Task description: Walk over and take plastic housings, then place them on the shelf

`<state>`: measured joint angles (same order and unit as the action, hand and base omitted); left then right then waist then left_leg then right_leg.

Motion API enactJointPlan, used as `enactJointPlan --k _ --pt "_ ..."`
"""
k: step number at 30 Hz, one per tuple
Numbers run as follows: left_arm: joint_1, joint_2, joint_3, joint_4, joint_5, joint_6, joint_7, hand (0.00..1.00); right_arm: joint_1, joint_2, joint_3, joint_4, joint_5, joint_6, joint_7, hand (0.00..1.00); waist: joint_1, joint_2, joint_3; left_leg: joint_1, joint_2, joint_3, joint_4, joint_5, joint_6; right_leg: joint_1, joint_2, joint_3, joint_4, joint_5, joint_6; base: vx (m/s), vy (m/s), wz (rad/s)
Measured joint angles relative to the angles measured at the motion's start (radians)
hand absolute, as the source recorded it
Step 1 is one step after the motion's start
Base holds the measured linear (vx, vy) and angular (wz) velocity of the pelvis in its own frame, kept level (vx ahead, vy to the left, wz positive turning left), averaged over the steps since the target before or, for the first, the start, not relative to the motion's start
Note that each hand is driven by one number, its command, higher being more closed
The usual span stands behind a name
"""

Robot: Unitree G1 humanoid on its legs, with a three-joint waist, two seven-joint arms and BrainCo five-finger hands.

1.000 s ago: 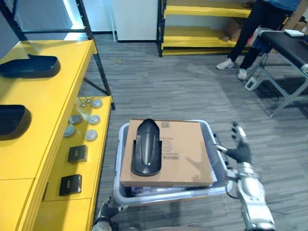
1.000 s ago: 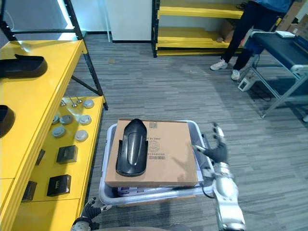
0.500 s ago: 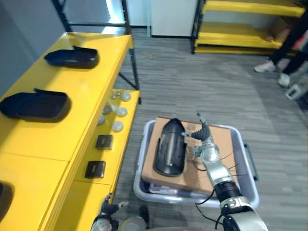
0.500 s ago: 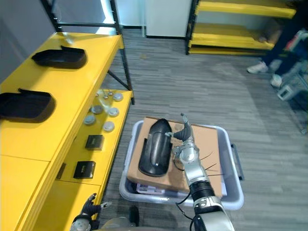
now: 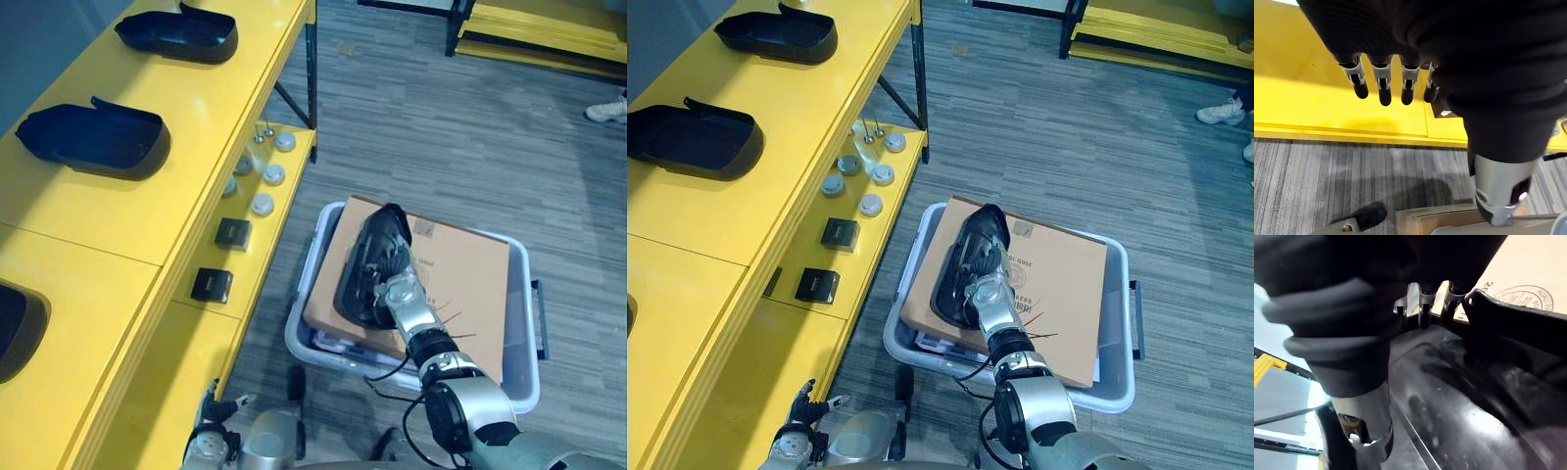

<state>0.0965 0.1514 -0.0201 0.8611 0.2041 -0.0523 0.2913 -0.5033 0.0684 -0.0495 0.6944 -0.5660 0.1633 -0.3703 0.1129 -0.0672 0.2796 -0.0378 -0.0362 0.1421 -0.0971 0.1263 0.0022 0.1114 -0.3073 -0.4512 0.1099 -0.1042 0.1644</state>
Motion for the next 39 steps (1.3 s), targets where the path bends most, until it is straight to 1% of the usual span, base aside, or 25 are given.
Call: enactJointPlan --k 1,2,6,8,12,19,22,26,29,30,33,34,36,39 --pt "0.001 0.000 0.000 0.000 0.000 0.000 0.000 0.00 0.014 0.002 0.006 -0.020 -0.005 0.000 -0.001 0.00 -0.003 0.000 0.000 0.003 0.000 0.001 0.000 0.000 0.000 0.008 0.000 0.003 -0.002 0.000 0.001 0.08 -0.021 -0.04" --pt "0.002 0.001 0.000 0.001 0.000 0.000 0.000 0.00 0.036 0.002 0.022 -0.056 -0.023 -0.001 -0.001 0.00 -0.019 0.000 0.000 0.008 0.001 0.002 0.000 0.000 0.000 0.009 0.002 0.010 -0.002 0.002 0.003 0.06 -0.025 -0.04" --pt "0.004 0.003 0.000 0.006 0.003 -0.001 -0.002 0.00 0.081 0.000 0.034 -0.126 -0.036 -0.008 -0.015 0.00 -0.032 -0.001 0.000 0.038 0.009 0.014 -0.007 -0.005 -0.006 0.030 0.009 0.021 -0.009 0.006 0.007 0.02 -0.036 -0.12" --pt "0.007 0.006 0.000 0.010 0.003 -0.002 -0.003 0.00 0.086 0.002 0.037 -0.137 -0.036 -0.014 -0.025 0.00 -0.044 -0.001 -0.001 0.045 0.017 0.020 -0.007 -0.008 -0.011 0.036 0.015 0.026 -0.009 0.006 0.007 -0.03 -0.032 -0.12" --pt "0.007 0.008 0.000 0.013 0.003 -0.002 -0.007 0.00 0.158 0.001 0.048 -0.199 -0.036 -0.027 -0.027 0.00 -0.044 -0.002 -0.001 0.054 0.025 0.022 -0.008 -0.012 -0.016 0.042 0.025 0.039 -0.022 0.005 0.007 -0.03 -0.025 -0.11" --pt "0.008 0.008 0.001 0.015 0.005 -0.002 -0.010 0.00 0.229 0.000 0.051 -0.205 -0.034 -0.028 -0.014 0.00 -0.046 -0.002 -0.002 0.056 0.021 0.013 -0.008 -0.013 -0.017 0.049 0.025 0.040 -0.032 0.005 0.007 0.00 0.000 0.02" --pt "0.008 0.010 0.002 0.022 0.006 -0.002 -0.024 0.00 0.227 0.000 0.055 -0.137 -0.033 -0.029 0.009 0.00 -0.043 -0.006 -0.005 0.065 0.019 0.012 -0.008 -0.014 -0.018 0.064 0.025 0.037 -0.043 0.006 0.008 0.03 -0.011 0.04" --pt "0.007 0.013 0.002 0.033 0.006 -0.002 -0.029 0.00 0.214 0.000 0.057 0.010 -0.032 -0.028 0.039 0.00 -0.045 -0.009 -0.006 0.062 0.018 0.004 -0.008 -0.016 -0.020 0.067 0.026 0.022 -0.046 0.006 0.008 0.03 -0.021 0.05" --pt "0.007 0.016 0.002 0.038 0.005 -0.002 -0.029 0.00 0.168 0.000 0.056 0.080 -0.031 -0.029 0.029 0.00 -0.044 -0.012 -0.008 0.054 0.018 -0.004 -0.008 -0.015 -0.020 0.065 0.027 0.012 -0.046 0.006 0.008 0.01 -0.022 0.08" --pt "0.007 0.017 0.002 0.040 0.005 -0.002 -0.029 0.00 0.144 0.000 0.055 0.111 -0.030 -0.027 0.022 1.00 -0.044 -0.014 -0.009 0.052 0.018 -0.004 -0.008 -0.015 -0.020 0.063 0.028 0.011 -0.046 0.006 0.008 0.00 0.000 0.00" --pt "0.007 0.021 0.002 0.044 0.005 -0.002 -0.028 0.00 0.090 -0.009 0.054 0.189 -0.031 -0.023 0.010 1.00 -0.044 -0.020 -0.012 0.046 0.017 -0.010 -0.008 -0.015 -0.020 0.059 0.028 0.006 -0.045 0.004 0.005 0.00 -0.008 0.03" --pt "0.006 0.023 0.001 0.048 0.005 -0.002 -0.028 0.00 0.073 -0.016 0.052 0.208 -0.031 -0.018 0.001 1.00 -0.044 -0.022 -0.013 0.044 0.017 -0.014 -0.008 -0.015 -0.020 0.059 0.028 0.000 -0.044 -0.001 -0.003 -0.01 -0.013 0.09" --pt "-0.002 0.025 0.001 0.061 0.005 -0.001 -0.028 0.00 0.048 -0.038 0.050 0.228 -0.031 -0.010 0.002 1.00 -0.044 -0.026 -0.015 0.037 0.017 -0.025 -0.008 -0.018 -0.025 0.059 0.031 -0.014 -0.044 -0.007 -0.012 -0.01 -0.017 0.16" --pt "-0.002 0.028 0.001 0.064 0.004 -0.001 -0.028 0.00 0.029 -0.063 0.050 0.234 -0.031 -0.001 0.003 1.00 -0.042 -0.031 -0.014 0.030 0.017 -0.031 -0.008 -0.019 -0.025 0.059 0.033 -0.023 -0.043 -0.012 -0.009 0.01 -0.019 0.13"
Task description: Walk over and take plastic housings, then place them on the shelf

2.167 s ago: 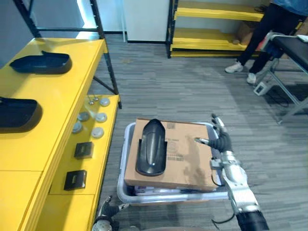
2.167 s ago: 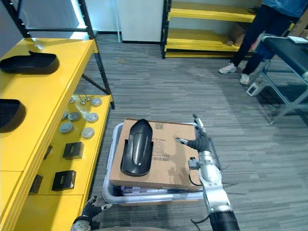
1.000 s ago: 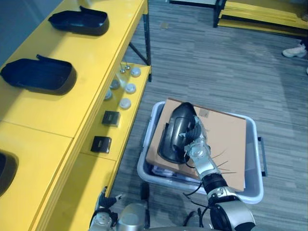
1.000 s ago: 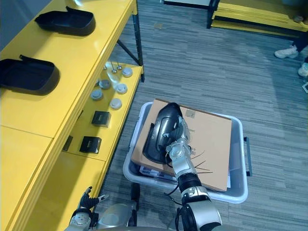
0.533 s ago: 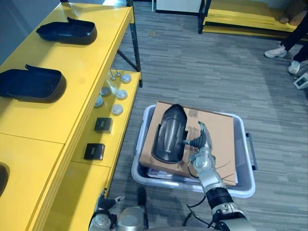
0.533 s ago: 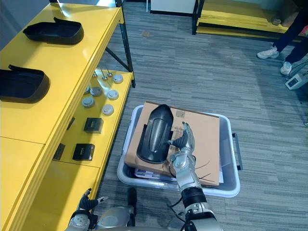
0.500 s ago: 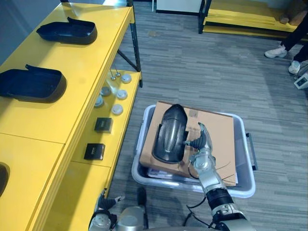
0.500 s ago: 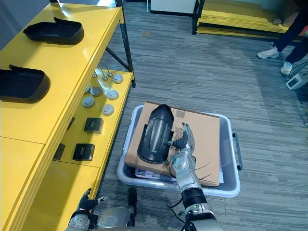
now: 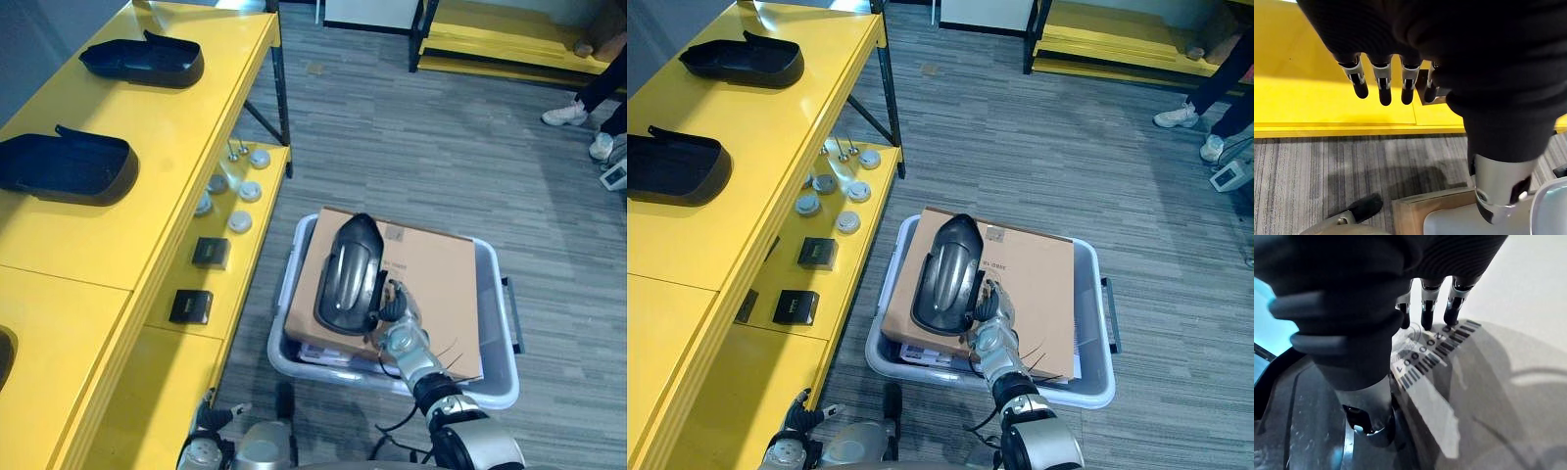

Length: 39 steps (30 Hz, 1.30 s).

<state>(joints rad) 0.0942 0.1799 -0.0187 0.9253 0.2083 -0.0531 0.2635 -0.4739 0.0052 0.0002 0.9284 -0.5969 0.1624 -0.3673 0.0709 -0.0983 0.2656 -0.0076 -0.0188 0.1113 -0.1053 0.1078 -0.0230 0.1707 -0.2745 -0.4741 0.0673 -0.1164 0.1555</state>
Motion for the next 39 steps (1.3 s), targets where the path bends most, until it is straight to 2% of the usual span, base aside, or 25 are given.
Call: enactJointPlan --k 7,16,21,24,28,31,35,39 --pt "0.000 0.003 0.001 0.001 -0.001 0.000 0.001 0.00 -0.005 -0.009 0.000 -0.001 0.018 -0.004 0.002 1.00 -0.002 -0.008 -0.001 -0.001 0.001 0.000 0.001 0.002 0.003 0.003 0.003 -0.011 0.001 -0.006 0.002 0.07 -0.036 0.03" --pt "0.002 0.007 0.002 0.001 -0.012 0.000 0.001 0.00 0.001 0.010 0.002 -0.018 0.065 -0.009 0.068 1.00 -0.004 -0.017 -0.002 0.023 0.016 0.002 0.000 -0.001 -0.004 0.020 0.013 -0.016 0.021 -0.006 0.001 0.03 -0.036 0.03" --pt "0.005 0.003 0.013 0.000 -0.019 0.001 0.001 0.00 0.066 0.034 0.003 -0.197 0.083 -0.023 0.064 1.00 -0.013 -0.017 -0.002 0.023 0.018 0.003 0.000 -0.001 -0.004 0.018 0.013 -0.013 0.026 -0.006 0.002 -0.03 -0.014 -0.02" --pt "0.012 0.004 0.015 -0.005 -0.019 0.001 0.004 0.00 0.103 0.034 0.005 -0.297 0.086 -0.031 0.056 1.00 -0.028 -0.017 -0.002 0.028 0.017 0.001 0.000 -0.001 -0.005 0.019 0.010 -0.012 0.036 -0.006 0.002 -0.04 0.007 0.01" --pt "0.017 0.000 0.022 -0.014 -0.020 0.000 0.008 0.00 0.155 0.044 -0.002 -0.386 0.108 -0.039 0.015 1.00 -0.030 -0.017 -0.002 0.037 0.017 0.002 0.000 -0.001 -0.004 0.020 0.007 0.004 0.035 -0.005 0.002 -0.04 -0.002 -0.11" --pt "0.032 -0.006 0.022 -0.076 -0.022 -0.001 0.018 0.00 0.203 0.045 -0.016 -0.465 0.127 -0.050 -0.006 1.00 -0.033 -0.015 -0.003 0.039 0.016 0.000 0.000 0.000 -0.004 0.023 0.008 0.005 0.031 -0.006 0.002 -0.02 -0.010 -0.02" --pt "0.079 -0.048 0.010 -0.315 -0.042 -0.006 0.042 0.00 0.261 0.034 -0.044 -0.577 0.165 -0.074 -0.045 1.00 -0.034 -0.003 -0.010 0.038 0.016 -0.010 0.007 0.009 -0.005 0.029 0.006 0.006 0.030 -0.005 0.002 0.00 -0.011 0.08" --pt "0.129 -0.121 -0.001 -0.600 -0.076 -0.045 0.048 0.00 0.311 0.020 -0.043 -0.698 0.182 -0.087 -0.060 1.00 -0.040 0.021 -0.024 0.033 0.013 -0.029 0.007 0.018 -0.004 0.031 0.009 -0.008 0.041 -0.005 0.002 -0.02 -0.010 0.16"
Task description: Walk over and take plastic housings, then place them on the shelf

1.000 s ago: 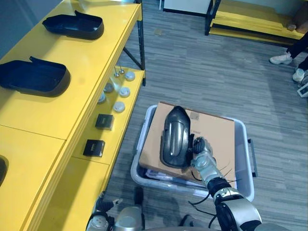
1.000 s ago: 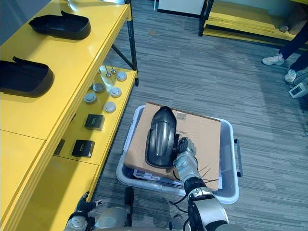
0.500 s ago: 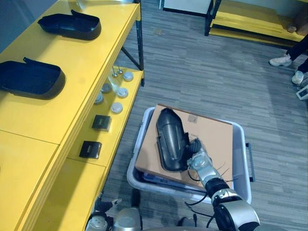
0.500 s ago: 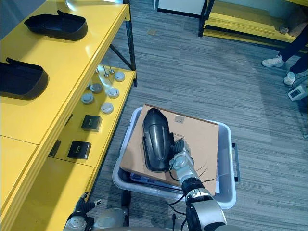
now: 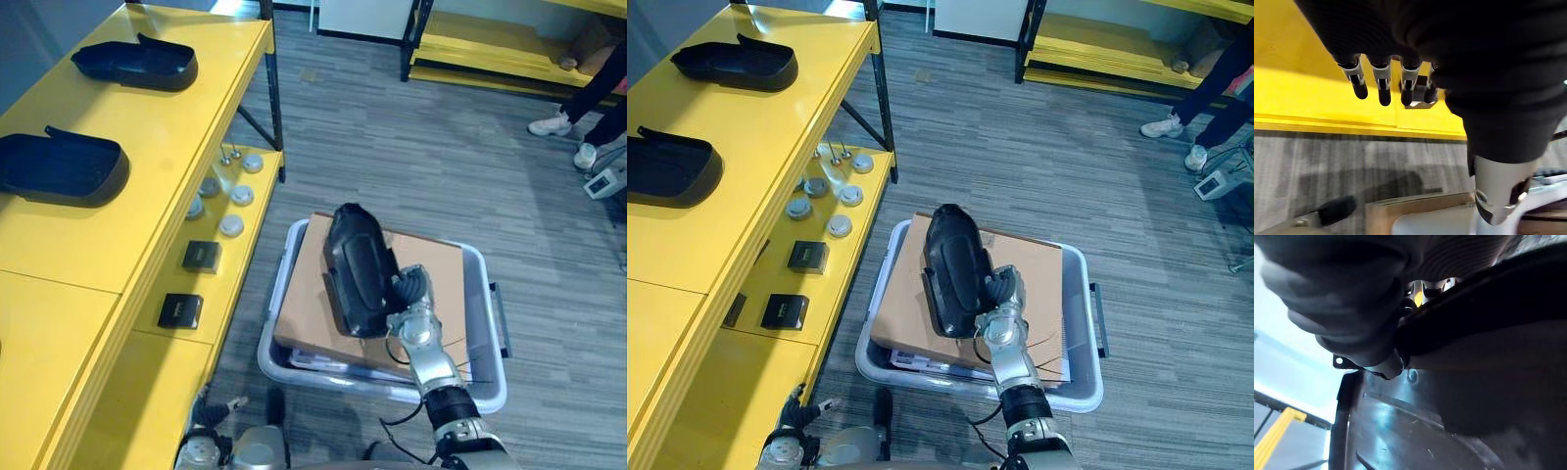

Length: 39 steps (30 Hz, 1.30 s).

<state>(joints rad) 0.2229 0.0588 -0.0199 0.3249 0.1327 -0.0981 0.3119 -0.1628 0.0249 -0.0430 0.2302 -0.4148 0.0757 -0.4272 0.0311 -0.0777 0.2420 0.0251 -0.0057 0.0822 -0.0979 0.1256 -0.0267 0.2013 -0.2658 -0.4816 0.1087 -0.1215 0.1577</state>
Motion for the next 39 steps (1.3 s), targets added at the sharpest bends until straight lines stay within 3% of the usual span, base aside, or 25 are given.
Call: enactJointPlan --k 4,9,25,38,39 --pt "0.001 -0.020 -0.039 -0.265 -0.045 -0.042 0.020 0.00 0.025 0.000 0.009 -0.093 0.013 -0.025 -0.015 1.00 -0.016 0.045 -0.024 -0.015 -0.001 -0.014 0.000 0.013 0.005 -0.010 0.000 -0.012 0.010 0.000 0.000 -0.06 -0.012 0.10" --pt "-0.009 -0.028 -0.104 -0.393 -0.068 -0.068 0.021 0.00 0.043 -0.002 0.057 -0.154 0.015 -0.030 -0.014 1.00 -0.019 0.064 -0.035 -0.015 0.001 -0.012 -0.002 0.024 0.007 -0.014 0.001 -0.009 0.011 -0.001 0.000 -0.06 -0.010 -0.03" --pt "-0.092 -0.037 -0.344 -0.455 -0.072 -0.073 0.049 0.00 0.042 0.009 0.290 -0.236 0.055 -0.070 -0.005 1.00 -0.022 0.067 -0.074 -0.014 0.014 0.037 -0.003 0.035 0.012 -0.051 0.004 0.052 0.024 0.009 -0.002 -0.04 -0.009 -0.09" --pt "-0.137 -0.011 -0.363 -0.411 -0.059 -0.074 0.146 0.00 0.039 0.002 0.338 -0.254 0.060 -0.069 -0.020 1.00 -0.028 0.062 -0.133 -0.014 0.032 0.068 -0.007 0.037 0.011 -0.070 0.020 0.092 0.010 0.019 -0.015 -0.03 -0.007 -0.08" --pt "-0.141 -0.011 -0.367 -0.411 -0.060 -0.074 0.151 1.00 0.038 0.002 0.339 -0.254 0.061 -0.069 -0.021 1.00 -0.028 0.061 -0.134 -0.014 0.034 0.071 -0.007 0.037 0.010 -0.073 0.021 0.096 0.010 0.019 -0.015 -0.02 -0.009 -0.08"
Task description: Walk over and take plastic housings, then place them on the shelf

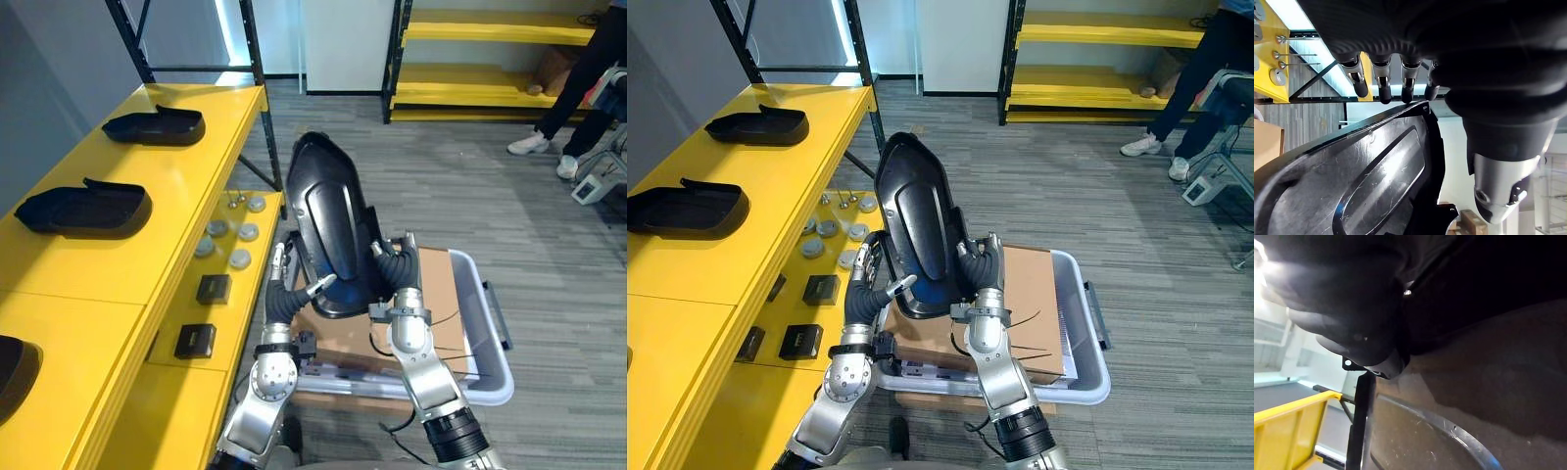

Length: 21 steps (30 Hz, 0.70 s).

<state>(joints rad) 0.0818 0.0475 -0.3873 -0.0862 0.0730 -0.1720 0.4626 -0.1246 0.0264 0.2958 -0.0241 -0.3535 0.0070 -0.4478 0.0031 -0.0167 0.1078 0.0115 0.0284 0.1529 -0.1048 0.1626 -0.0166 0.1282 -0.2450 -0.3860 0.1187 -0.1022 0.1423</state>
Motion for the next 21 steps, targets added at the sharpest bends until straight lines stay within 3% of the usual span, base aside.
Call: enactJointPlan --k 10,21 --pt "-0.046 0.072 0.007 0.001 -0.023 0.010 0.068 1.00 -0.005 -0.084 0.035 -0.053 0.051 0.002 -0.012 1.00 0.000 -0.009 -0.038 -0.001 0.004 0.021 0.000 0.000 0.000 -0.016 0.002 0.030 0.000 0.009 0.007 -0.01 -0.001 -0.07" --pt "-0.060 0.098 0.045 -0.003 -0.033 0.023 0.084 1.00 -0.001 -0.163 0.107 -0.102 0.077 0.003 -0.010 1.00 -0.029 -0.010 -0.058 -0.004 0.007 0.037 0.000 0.000 0.000 -0.030 0.002 0.043 0.000 0.014 -0.001 -0.01 0.005 -0.03"
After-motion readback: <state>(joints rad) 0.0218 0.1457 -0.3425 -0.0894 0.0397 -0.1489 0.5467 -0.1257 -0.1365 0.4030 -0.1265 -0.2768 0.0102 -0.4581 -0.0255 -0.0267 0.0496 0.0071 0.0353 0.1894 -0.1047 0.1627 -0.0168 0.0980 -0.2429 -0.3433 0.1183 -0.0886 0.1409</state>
